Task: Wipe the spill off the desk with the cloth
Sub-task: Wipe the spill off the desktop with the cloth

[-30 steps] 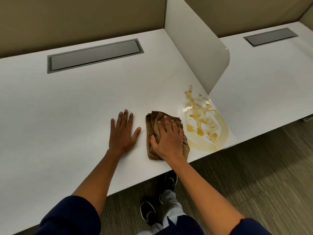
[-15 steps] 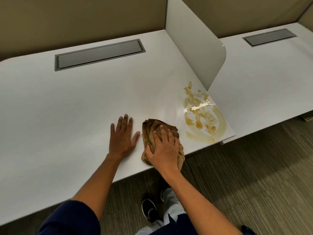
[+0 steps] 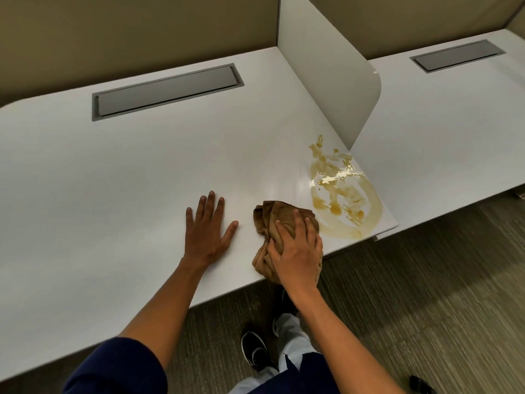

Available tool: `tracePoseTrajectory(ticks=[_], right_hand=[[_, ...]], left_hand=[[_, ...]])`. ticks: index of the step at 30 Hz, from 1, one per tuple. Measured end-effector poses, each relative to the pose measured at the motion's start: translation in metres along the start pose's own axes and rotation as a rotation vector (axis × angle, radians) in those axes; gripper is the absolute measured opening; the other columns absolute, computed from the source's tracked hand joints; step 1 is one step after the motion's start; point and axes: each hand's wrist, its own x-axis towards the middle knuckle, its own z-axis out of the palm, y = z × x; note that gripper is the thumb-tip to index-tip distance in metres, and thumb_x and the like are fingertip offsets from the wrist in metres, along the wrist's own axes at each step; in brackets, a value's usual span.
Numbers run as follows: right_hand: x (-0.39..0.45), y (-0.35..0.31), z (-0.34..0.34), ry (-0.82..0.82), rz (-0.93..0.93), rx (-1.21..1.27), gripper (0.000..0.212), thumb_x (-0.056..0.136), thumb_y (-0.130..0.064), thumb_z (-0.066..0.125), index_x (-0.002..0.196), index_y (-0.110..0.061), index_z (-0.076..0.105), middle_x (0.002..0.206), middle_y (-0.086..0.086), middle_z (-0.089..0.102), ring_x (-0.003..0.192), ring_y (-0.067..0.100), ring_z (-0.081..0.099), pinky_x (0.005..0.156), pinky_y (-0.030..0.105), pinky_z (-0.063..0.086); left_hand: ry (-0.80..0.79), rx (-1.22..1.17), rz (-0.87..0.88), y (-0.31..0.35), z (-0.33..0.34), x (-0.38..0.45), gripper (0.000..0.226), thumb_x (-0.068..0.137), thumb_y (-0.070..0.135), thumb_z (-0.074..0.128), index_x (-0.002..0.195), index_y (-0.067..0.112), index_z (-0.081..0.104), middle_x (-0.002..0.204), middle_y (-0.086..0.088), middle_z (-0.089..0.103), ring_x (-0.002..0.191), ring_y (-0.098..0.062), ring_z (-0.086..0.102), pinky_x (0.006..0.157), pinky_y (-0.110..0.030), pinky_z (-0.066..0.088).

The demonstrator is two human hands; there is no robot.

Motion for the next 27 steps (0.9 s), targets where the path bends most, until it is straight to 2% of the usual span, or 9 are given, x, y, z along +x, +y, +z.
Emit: tracePoseTrajectory(ticks=[7, 10, 13, 16, 19, 22, 27], right_hand=[[0.03, 0.02, 0.001, 0.025, -0.071, -0.005, 0.041, 0.088, -0.038, 0.065, 0.128, -0.03, 0.062, 0.144, 0.005, 0.049, 0.129, 0.035, 0.044, 0.101, 0.047, 0.044], [0.041, 0.015, 0.001, 0.018, -0.063, 0.011, 0.038, 0.089, -0.03, 0.064, 0.127, -0.025, 0.063, 0.143, 0.004, 0.051, 0.124, 0.034, 0.045, 0.102, 0.045, 0.044], [0.06, 0.013, -0.002, 0.029, -0.056, 0.078, 0.034, 0.091, -0.019, 0.058, 0.124, -0.017, 0.065, 0.141, 0.004, 0.053, 0.114, 0.033, 0.048, 0.097, 0.039, 0.044], [0.092, 0.008, -0.004, -0.002, -0.034, 0.088, 0.034, 0.096, -0.017, 0.049, 0.127, -0.016, 0.063, 0.141, 0.004, 0.053, 0.11, 0.032, 0.048, 0.094, 0.035, 0.042], [0.108, -0.002, 0.001, -0.039, 0.021, 0.075, 0.035, 0.099, -0.021, 0.045, 0.13, -0.017, 0.061, 0.143, 0.002, 0.051, 0.113, 0.03, 0.048, 0.096, 0.033, 0.039], [0.093, -0.008, 0.004, -0.026, 0.025, 0.097, 0.039, 0.098, -0.027, 0.047, 0.133, -0.018, 0.059, 0.142, 0.005, 0.052, 0.116, 0.033, 0.048, 0.098, 0.038, 0.04], [0.052, -0.016, 0.002, -0.107, -0.071, -0.022, 0.063, 0.093, -0.061, 0.039, 0.144, -0.025, 0.048, 0.154, 0.009, 0.038, 0.133, 0.037, 0.037, 0.112, 0.05, 0.031]], left_hand=[[0.003, 0.002, -0.004, -0.001, 0.001, 0.002, 0.083, 0.091, 0.069, 0.007, 0.16, 0.023, 0.004, 0.168, -0.001, -0.008, 0.155, -0.019, -0.009, 0.125, -0.051, -0.002], [0.007, -0.004, -0.002, -0.002, 0.002, 0.001, 0.082, 0.092, 0.068, 0.006, 0.16, 0.023, 0.005, 0.168, 0.0, -0.008, 0.155, -0.019, -0.009, 0.125, -0.051, -0.002], [0.005, 0.005, -0.002, -0.001, 0.003, 0.002, 0.082, 0.092, 0.068, 0.005, 0.16, 0.022, 0.005, 0.168, -0.001, -0.007, 0.155, -0.02, -0.009, 0.125, -0.05, -0.003], [-0.001, 0.006, 0.007, 0.0, 0.004, 0.001, 0.082, 0.092, 0.067, 0.003, 0.16, 0.021, 0.004, 0.168, -0.001, -0.008, 0.155, -0.02, -0.01, 0.125, -0.049, -0.004], [-0.005, 0.008, 0.022, -0.001, 0.005, 0.0, 0.078, 0.095, 0.064, 0.006, 0.16, 0.02, 0.003, 0.168, -0.001, -0.009, 0.155, -0.02, -0.01, 0.125, -0.048, -0.004], [-0.015, -0.004, 0.026, -0.002, 0.006, 0.0, 0.074, 0.097, 0.06, 0.009, 0.16, 0.021, 0.003, 0.168, -0.001, -0.009, 0.155, -0.019, -0.01, 0.125, -0.047, -0.005], [-0.007, -0.041, 0.023, -0.003, 0.004, 0.001, 0.07, 0.099, 0.054, 0.01, 0.16, 0.02, 0.008, 0.168, 0.0, -0.006, 0.155, -0.019, -0.008, 0.124, -0.047, -0.004]])
